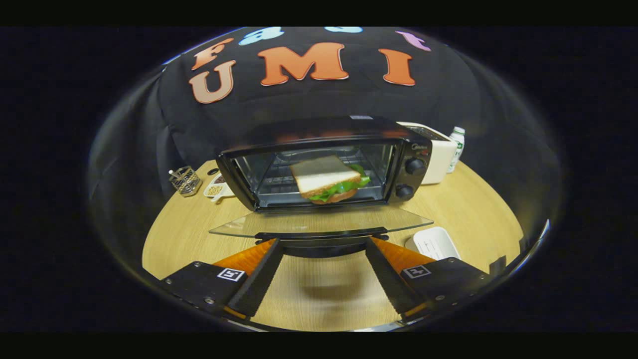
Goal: Open the toaster oven, put the food inside, and close the toaster oven door.
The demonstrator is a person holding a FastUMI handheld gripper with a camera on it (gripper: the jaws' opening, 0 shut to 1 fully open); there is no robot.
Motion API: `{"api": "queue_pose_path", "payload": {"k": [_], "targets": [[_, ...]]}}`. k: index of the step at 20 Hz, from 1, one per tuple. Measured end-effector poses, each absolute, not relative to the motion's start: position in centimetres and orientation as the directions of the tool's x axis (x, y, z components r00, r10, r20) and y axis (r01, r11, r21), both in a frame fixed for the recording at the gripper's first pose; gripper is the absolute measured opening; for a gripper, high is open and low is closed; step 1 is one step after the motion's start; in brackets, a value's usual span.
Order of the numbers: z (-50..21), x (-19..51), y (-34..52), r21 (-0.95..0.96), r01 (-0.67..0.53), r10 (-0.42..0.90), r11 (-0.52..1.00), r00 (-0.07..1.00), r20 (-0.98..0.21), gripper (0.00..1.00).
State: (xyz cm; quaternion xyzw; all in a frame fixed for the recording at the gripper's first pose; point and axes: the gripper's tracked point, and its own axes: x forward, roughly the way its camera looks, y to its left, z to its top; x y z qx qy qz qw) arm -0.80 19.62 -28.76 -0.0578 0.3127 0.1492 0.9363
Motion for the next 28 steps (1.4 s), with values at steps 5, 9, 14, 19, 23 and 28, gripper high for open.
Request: {"api": "queue_pose_path", "payload": {"k": [5,9,14,19,23,28], "targets": [[-26.4,1.2,20.1,-0.002,-0.329,0.272,0.944,0.785,-0.557,1.00],[-25.4,3.0,21.0,0.032,-0.330,0.296,0.944,0.796,-0.528,1.00],[-25.3,5.6,23.4,0.072,-0.345,0.330,0.936,0.786,-0.523,1.00],[-22.7,7.0,23.3,0.075,-0.336,0.330,0.939,0.814,-0.478,1.00],[-19.7,8.2,21.4,0.049,-0.323,0.311,0.945,0.843,-0.438,1.00],[-13.2,10.0,18.3,0.012,-0.312,0.297,0.950,0.891,-0.342,1.00]]}}
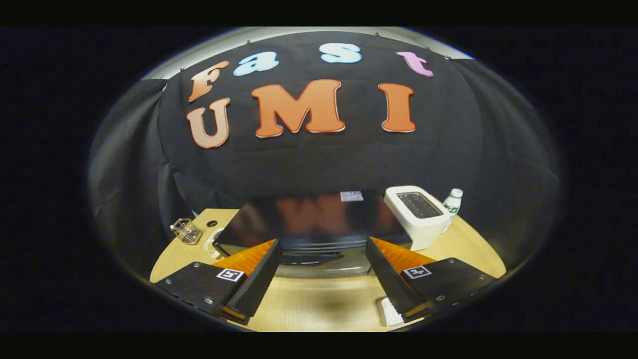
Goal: Open the toaster oven, put the food inside, and close the toaster oven door.
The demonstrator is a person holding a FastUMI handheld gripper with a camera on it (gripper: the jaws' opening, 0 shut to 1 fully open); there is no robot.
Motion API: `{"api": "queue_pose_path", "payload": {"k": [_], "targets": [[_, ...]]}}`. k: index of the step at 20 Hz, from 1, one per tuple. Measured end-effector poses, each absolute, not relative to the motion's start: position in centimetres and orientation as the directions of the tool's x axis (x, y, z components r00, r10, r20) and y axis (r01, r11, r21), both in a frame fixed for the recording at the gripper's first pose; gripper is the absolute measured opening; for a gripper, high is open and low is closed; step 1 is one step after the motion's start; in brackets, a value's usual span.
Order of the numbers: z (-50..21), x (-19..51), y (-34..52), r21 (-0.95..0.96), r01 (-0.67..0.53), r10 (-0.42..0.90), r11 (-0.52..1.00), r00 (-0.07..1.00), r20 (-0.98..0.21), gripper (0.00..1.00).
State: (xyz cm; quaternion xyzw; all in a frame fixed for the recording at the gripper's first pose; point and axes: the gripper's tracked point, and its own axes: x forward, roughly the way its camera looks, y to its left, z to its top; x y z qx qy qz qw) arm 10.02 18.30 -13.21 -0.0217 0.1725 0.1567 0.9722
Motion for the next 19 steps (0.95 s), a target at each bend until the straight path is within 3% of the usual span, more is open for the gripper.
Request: {"api": "queue_pose_path", "payload": {"k": [11,19], "targets": [[-0.8,9.2,10.7,0.037,-0.284,0.286,0.958,0.945,-0.156,0.99],[2.0,8.1,5.0,0.021,-0.263,0.264,0.964,0.961,-0.084,0.99]]}}
